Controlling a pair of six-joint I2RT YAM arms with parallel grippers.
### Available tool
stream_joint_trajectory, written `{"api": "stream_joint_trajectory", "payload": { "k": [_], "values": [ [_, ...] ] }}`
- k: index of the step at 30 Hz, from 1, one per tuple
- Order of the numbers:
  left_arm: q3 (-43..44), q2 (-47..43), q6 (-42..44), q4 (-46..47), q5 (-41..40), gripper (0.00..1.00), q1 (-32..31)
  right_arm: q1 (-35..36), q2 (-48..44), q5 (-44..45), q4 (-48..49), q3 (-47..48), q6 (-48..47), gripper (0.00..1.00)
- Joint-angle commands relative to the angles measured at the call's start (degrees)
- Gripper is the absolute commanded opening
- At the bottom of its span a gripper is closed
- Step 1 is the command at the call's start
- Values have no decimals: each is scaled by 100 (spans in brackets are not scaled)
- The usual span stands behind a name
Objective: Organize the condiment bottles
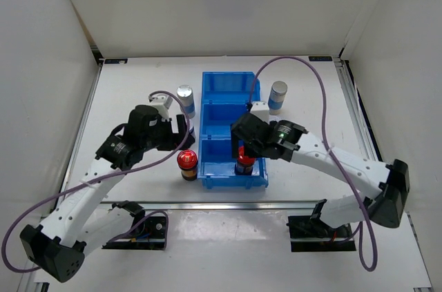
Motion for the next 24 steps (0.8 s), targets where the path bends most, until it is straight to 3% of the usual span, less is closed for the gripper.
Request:
{"api": "stream_joint_trajectory", "payload": {
  "k": [1, 8, 14, 17, 24],
  "values": [
    [-124, 94, -303, -286, 3, 100, -453, 22, -365, 282, 33, -140, 150, 100],
    [-537, 446, -866, -286, -525, 100, -946, 22, -752, 282, 85, -597, 265, 100],
    [-643, 684, -1051, -427, -938, 100, -947, 22, -805, 282, 85, -799, 265, 100],
    [-643, 736, -1051, -427, -1001, 95, -947, 22, -858, 282, 85, -852, 327, 100],
    [-643, 798, -1051, -427, -1115, 67, -947, 22, -963, 334, 85, -905, 327, 100]
  ]
}}
